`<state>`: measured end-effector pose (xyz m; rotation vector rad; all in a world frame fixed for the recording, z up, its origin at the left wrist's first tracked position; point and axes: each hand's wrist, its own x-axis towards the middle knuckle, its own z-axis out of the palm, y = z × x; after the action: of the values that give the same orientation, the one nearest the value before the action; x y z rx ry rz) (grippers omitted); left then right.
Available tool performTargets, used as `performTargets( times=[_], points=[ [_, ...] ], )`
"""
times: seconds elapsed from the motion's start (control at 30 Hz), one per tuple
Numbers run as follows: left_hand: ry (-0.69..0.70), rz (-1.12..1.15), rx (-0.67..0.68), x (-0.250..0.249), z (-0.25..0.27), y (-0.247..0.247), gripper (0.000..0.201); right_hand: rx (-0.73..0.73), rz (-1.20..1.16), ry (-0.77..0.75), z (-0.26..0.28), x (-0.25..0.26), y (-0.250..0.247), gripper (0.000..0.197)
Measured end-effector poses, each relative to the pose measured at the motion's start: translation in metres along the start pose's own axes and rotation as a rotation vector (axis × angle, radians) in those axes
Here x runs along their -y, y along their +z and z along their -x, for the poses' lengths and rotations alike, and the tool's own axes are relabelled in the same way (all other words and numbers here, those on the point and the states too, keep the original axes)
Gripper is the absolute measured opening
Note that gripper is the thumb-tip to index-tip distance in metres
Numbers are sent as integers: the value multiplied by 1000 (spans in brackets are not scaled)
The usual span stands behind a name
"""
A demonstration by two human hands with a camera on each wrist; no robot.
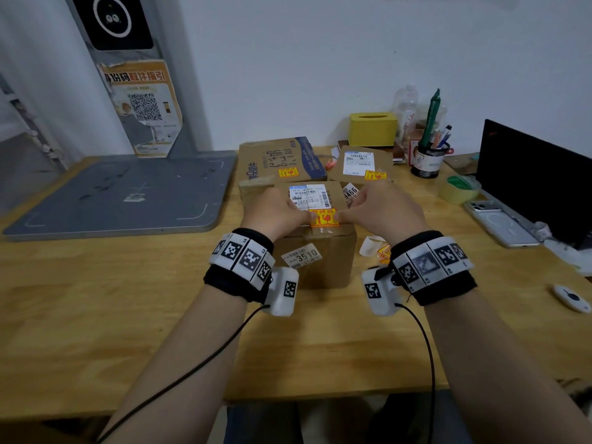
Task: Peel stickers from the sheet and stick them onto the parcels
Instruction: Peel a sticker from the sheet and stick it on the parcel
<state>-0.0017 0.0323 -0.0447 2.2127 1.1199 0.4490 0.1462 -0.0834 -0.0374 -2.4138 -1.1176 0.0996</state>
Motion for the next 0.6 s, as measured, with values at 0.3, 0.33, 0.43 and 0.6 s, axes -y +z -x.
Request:
performTargets(
  times=[0.3, 0.33, 0.43, 0.6],
  points=[
    [-34, 217, -73, 8, 4, 4, 31, 49, -401, -298, 18, -7, 20, 33],
    [-34, 217, -74, 8, 4, 4, 30, 71, -374, -306, 19, -6, 21, 33],
    [-35, 211, -86, 10, 2, 4, 30, 113, -351, -317, 20, -6, 23, 29],
    [-32, 186, -107, 11, 0, 7, 30, 126, -292, -288, 16, -6, 29, 35]
  ],
)
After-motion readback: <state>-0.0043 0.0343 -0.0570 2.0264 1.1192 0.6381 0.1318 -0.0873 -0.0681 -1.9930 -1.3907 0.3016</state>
